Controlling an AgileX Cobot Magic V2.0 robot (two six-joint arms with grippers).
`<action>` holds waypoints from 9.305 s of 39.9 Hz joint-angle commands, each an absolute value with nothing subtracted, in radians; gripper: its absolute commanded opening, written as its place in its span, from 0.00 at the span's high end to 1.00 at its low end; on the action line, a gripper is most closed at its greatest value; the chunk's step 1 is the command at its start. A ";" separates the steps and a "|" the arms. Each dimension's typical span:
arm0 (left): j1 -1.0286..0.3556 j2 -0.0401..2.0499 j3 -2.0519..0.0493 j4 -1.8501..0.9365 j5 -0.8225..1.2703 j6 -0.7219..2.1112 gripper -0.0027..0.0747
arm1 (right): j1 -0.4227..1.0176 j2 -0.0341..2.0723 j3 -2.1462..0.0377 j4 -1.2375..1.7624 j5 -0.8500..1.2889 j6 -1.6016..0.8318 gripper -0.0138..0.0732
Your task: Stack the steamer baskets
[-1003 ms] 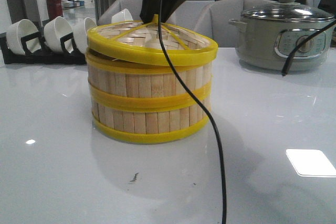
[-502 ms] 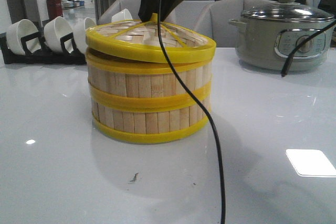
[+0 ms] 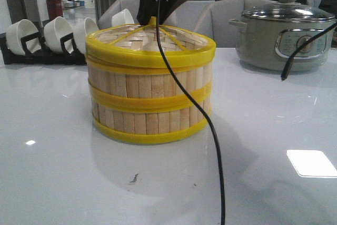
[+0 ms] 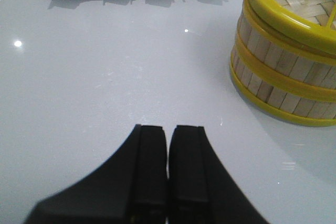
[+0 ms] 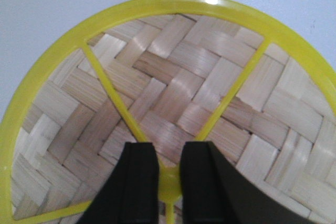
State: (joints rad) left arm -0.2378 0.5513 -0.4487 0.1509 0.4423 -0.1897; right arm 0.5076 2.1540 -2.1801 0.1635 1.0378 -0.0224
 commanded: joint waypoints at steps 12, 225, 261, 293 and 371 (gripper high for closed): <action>-0.238 0.556 -0.475 0.158 0.368 -0.201 0.86 | 0.511 2.092 -2.217 0.189 0.959 -0.031 0.34; -0.238 0.365 -0.388 0.206 0.120 -0.201 0.86 | -0.063 0.165 -0.219 0.029 0.037 -0.031 0.76; -0.059 -0.016 0.008 0.063 -0.124 -0.209 0.86 | -0.063 0.165 -0.219 0.029 0.037 -0.031 0.76; -0.059 -0.016 0.008 0.090 -0.114 -0.157 0.86 | -0.062 0.165 -0.219 0.029 0.037 -0.031 0.76; -0.059 -0.016 0.008 0.090 -0.112 -0.157 0.86 | -0.062 -0.031 0.016 0.082 0.015 0.025 0.76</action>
